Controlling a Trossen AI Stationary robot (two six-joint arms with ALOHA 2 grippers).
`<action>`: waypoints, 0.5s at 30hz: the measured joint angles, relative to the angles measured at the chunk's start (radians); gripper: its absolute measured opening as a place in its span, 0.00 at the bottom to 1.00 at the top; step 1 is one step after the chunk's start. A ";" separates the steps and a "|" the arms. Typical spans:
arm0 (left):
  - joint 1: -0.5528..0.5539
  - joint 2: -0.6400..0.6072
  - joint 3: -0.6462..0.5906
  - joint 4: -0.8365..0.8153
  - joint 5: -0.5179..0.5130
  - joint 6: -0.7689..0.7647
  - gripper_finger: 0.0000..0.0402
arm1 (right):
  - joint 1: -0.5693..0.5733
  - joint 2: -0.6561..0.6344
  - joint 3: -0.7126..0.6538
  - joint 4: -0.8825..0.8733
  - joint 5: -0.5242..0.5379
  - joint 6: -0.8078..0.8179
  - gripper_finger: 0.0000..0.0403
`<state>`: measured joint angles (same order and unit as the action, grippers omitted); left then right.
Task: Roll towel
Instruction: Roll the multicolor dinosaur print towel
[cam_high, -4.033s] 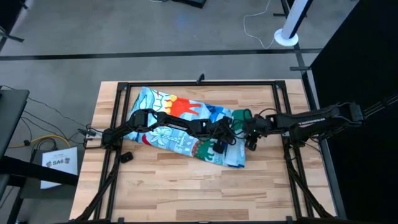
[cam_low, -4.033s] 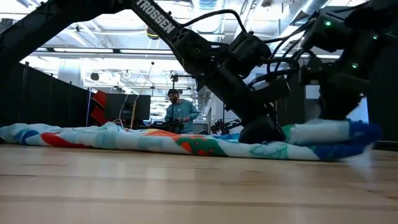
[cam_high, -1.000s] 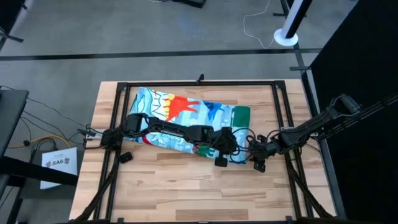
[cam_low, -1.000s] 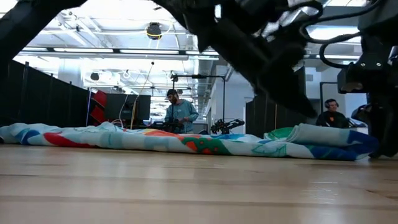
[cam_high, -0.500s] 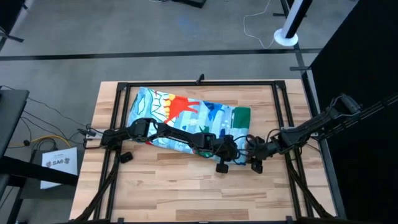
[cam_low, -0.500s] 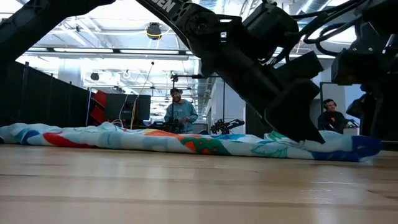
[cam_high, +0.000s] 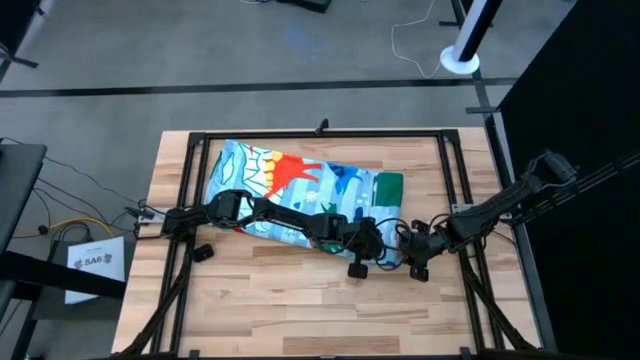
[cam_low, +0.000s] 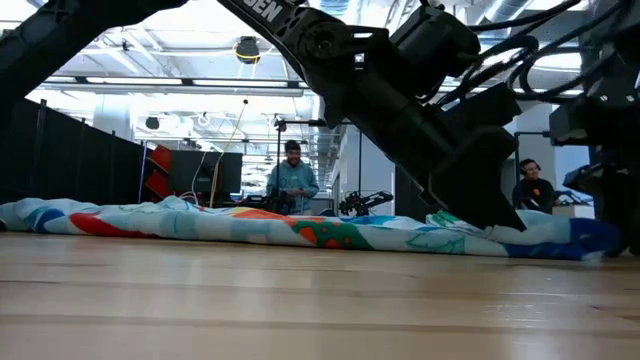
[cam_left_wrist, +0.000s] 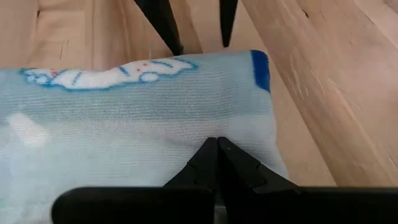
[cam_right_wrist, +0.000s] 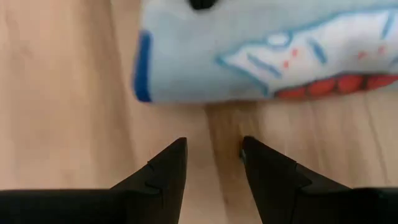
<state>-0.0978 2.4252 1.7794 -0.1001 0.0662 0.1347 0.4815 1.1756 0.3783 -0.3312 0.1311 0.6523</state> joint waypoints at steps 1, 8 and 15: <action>0.000 0.000 0.000 0.002 0.000 -0.001 0.00 | 0.003 0.016 -0.002 0.018 0.007 -0.009 0.36; 0.001 0.002 -0.002 0.030 0.001 0.032 0.00 | -0.009 0.105 0.010 0.153 0.059 -0.083 0.36; 0.002 0.003 -0.002 0.023 0.003 0.085 0.00 | -0.050 0.101 0.109 0.062 0.087 -0.078 0.36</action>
<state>-0.0963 2.4279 1.7775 -0.0767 0.0689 0.2199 0.4319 1.2770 0.4876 -0.2692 0.2184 0.5747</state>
